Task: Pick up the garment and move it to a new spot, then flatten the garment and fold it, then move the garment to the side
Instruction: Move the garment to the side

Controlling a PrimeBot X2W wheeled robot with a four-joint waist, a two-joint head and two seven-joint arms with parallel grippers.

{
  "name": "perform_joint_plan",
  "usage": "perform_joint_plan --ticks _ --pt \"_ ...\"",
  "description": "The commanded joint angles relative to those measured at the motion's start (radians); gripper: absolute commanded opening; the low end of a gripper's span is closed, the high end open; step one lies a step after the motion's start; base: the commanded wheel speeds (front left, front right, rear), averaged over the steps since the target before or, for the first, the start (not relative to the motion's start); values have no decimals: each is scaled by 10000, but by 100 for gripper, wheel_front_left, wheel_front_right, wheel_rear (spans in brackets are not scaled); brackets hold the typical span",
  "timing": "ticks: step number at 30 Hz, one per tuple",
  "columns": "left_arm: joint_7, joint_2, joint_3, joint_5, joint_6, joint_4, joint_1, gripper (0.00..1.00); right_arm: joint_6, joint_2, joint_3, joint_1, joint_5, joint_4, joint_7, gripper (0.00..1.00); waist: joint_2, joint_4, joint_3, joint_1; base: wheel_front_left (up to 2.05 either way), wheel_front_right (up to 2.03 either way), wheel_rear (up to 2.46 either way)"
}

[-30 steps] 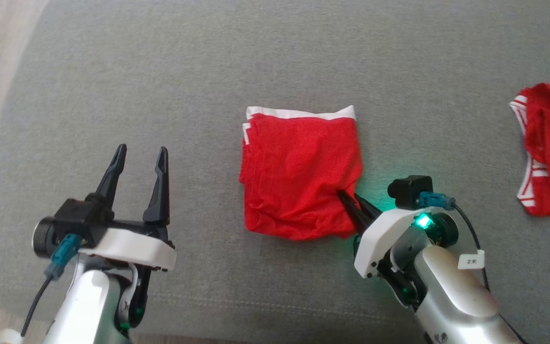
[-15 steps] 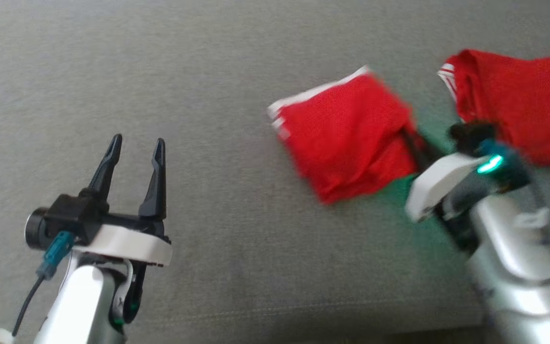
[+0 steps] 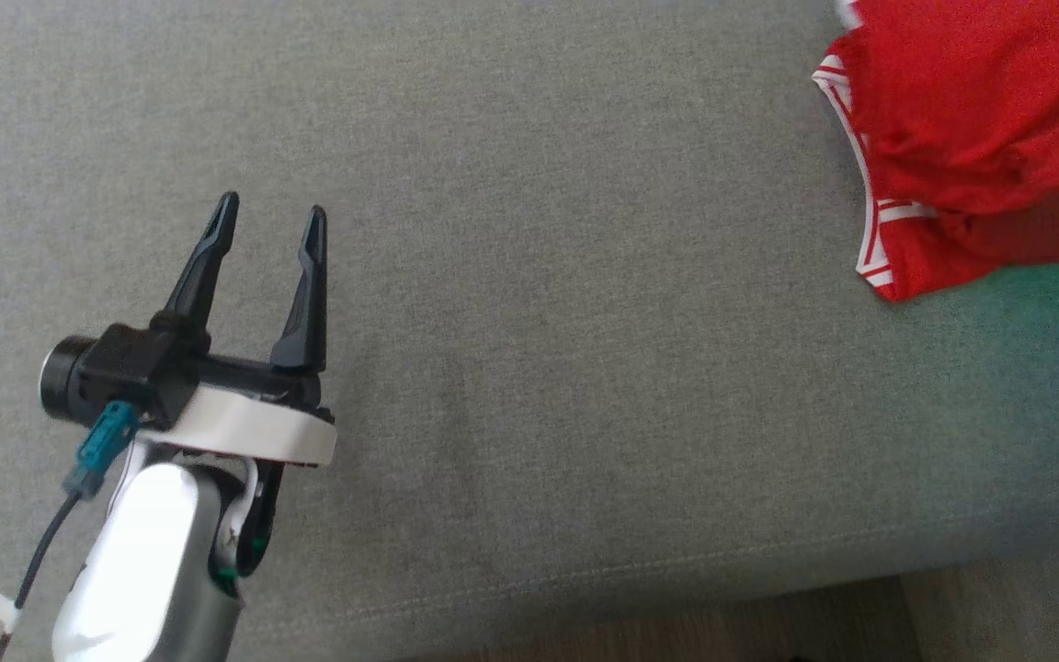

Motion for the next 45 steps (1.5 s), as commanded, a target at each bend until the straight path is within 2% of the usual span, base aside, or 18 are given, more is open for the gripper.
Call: perform_joint_plan --ticks 1,7,8,9,10,17,22,26,33,38,45 --pt "-11 226 317 115 -57 -383 -419 100 -7 -317 -132 -162 115 -217 206 0 0 13 121 -2 0 0 0" --pt "-20 270 282 91 -88 -407 -570 100 -7 -268 -596 -151 548 735 626 0 0 -9 382 -2 0 0 0" --pt "-21 277 280 85 -89 -403 -588 100 -7 -154 -703 -170 639 881 621 14 0 -20 401 -2 0 0 0" --pt "-23 284 278 78 -90 -397 -603 100 -7 -67 -784 -178 693 1034 620 45 0 -32 415 -2 0 0 0" --pt "-25 287 271 75 -88 -394 -614 100 -7 -21 -835 -196 702 1156 562 100 0 -43 427 -2 0 0 0" --pt "-30 320 257 32 -52 -338 -593 100 -7 433 -1135 -239 525 1634 69 100 0 -165 316 -2 0 0 0" --pt "-27 328 230 -39 -27 -200 -441 100 -7 931 -1744 -30 294 1547 -774 100 0 -246 -74 -2 0 0 0" --pt "-21 352 290 -124 108 -83 -123 100 -7 1854 -2137 741 96 263 -1537 100 0 -268 -611 -2 0 0 0" --pt "-4 391 455 -312 329 -69 389 100 -7 3184 -2058 2369 -302 -2764 -1969 100 0 -90 -1284 -2 0 0 0" --pt "7 391 585 -456 511 -111 754 100 -7 3535 -1291 3252 -531 -4324 -1988 100 0 218 -1658 -2 0 0 0" --pt "21 458 743 -606 687 -232 1090 100 -7 3637 -158 3884 -651 -5079 -2143 100 0 767 -1925 -2 0 0 0"
